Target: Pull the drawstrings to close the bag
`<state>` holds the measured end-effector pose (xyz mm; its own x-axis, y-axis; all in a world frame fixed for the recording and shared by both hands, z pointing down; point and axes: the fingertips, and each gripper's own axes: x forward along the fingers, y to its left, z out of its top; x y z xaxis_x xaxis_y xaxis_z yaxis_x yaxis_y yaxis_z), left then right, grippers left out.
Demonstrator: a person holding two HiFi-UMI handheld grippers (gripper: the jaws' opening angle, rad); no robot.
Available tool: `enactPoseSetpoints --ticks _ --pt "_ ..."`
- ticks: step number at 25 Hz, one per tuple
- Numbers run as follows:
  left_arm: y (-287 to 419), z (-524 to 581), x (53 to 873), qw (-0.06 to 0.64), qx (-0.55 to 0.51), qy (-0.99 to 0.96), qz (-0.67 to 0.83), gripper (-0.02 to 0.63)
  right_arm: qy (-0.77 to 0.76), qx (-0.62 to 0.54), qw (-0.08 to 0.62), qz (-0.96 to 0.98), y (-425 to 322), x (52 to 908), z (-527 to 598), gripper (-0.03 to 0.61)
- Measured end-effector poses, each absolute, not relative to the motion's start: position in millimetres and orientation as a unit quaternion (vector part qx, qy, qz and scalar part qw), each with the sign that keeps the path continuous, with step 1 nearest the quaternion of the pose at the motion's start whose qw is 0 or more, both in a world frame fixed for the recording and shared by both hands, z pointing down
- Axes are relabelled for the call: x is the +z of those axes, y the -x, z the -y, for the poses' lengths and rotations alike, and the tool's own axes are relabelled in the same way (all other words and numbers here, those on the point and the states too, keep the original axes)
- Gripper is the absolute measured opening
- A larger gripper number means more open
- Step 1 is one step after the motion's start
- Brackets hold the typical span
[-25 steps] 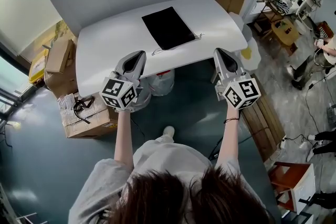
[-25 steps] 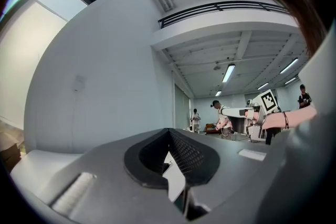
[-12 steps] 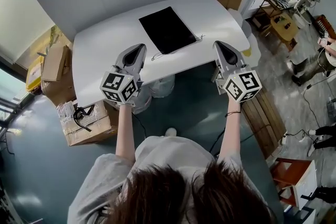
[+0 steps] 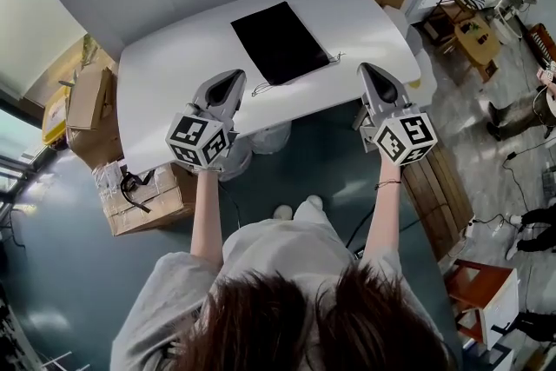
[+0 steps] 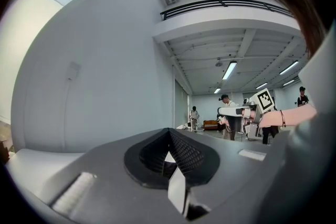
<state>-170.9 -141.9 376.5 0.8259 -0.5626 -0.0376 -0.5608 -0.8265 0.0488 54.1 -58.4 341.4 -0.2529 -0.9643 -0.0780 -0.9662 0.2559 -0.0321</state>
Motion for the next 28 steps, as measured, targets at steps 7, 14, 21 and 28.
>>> enactPoseSetpoints --ticks 7,14,21,28 --pt "161.0 158.8 384.1 0.024 -0.015 -0.945 0.325 -0.006 0.59 -0.003 0.051 -0.806 -73.9 346.9 91.1 0.014" --pt "131.6 179.7 380.9 0.027 -0.017 -0.931 0.363 -0.006 0.552 -0.008 0.036 -0.833 -106.3 345.9 131.2 0.014" --pt "107.3 189.4 383.4 0.027 -0.012 -0.914 0.403 -0.006 0.513 -0.014 0.028 -0.858 -135.1 347.5 163.6 0.014" --pt "108.0 193.2 386.7 0.026 -0.008 -0.891 0.453 -0.006 0.472 -0.025 0.022 -0.881 -139.5 358.1 185.8 0.014"
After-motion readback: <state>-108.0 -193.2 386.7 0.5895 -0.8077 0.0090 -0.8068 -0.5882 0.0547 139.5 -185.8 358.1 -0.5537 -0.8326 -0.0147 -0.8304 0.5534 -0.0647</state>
